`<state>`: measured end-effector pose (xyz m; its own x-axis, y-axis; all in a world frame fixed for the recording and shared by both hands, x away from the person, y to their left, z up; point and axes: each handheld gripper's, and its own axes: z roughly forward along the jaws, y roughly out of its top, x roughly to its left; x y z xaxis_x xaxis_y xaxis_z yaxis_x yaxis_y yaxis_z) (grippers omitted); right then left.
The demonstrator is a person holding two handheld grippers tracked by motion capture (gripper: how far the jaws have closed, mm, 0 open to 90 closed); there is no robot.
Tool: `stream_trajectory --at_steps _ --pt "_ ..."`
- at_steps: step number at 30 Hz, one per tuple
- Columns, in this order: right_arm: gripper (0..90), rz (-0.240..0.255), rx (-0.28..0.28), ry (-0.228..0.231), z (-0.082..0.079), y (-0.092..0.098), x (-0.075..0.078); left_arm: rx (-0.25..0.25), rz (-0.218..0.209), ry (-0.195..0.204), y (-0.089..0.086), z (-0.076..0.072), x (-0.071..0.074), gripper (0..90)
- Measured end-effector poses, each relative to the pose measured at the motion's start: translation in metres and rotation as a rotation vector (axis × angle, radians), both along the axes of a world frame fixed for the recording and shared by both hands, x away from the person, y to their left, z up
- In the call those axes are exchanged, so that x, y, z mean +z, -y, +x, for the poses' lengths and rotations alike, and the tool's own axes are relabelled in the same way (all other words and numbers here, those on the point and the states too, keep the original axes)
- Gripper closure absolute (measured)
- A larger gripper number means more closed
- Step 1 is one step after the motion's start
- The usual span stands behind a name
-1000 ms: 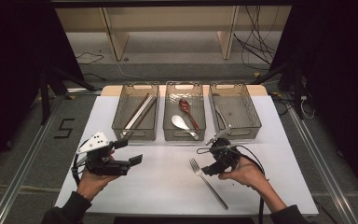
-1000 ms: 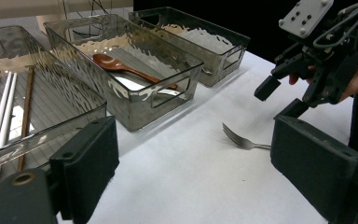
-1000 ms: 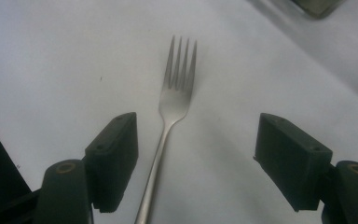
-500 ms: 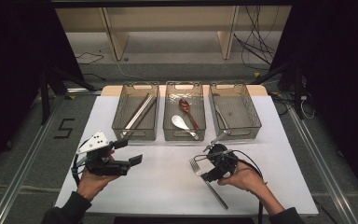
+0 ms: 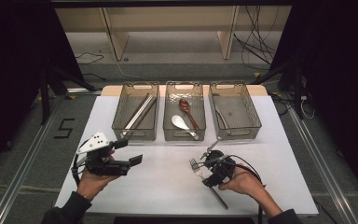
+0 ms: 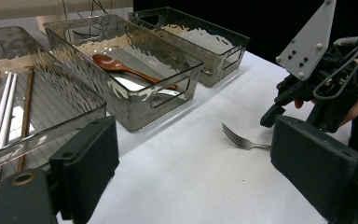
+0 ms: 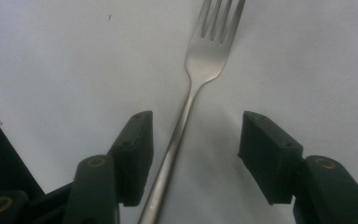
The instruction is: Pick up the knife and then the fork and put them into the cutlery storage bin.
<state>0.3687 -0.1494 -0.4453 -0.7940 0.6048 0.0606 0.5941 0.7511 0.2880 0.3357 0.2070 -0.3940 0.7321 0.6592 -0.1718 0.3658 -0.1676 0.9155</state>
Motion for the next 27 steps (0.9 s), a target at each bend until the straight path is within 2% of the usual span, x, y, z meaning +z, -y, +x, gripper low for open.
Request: stream_trajectory --at_steps 19,23,24,27 --pt "60.4 -0.044 0.054 -0.020 -0.002 -0.005 -0.009 -0.001 -0.003 0.001 0.000 0.000 0.000 14.5" --pt "62.6 -0.065 0.072 -0.015 -0.003 -0.006 -0.011 -0.001 -0.002 0.001 0.000 0.000 0.000 14.5" --pt "63.0 -0.065 0.058 -0.023 -0.004 -0.007 -0.011 -0.001 -0.001 0.001 0.000 0.000 0.000 14.5" --pt "63.0 -0.071 0.089 -0.010 -0.004 -0.007 -0.012 -0.002 0.000 0.001 0.000 0.000 0.000 14.5"
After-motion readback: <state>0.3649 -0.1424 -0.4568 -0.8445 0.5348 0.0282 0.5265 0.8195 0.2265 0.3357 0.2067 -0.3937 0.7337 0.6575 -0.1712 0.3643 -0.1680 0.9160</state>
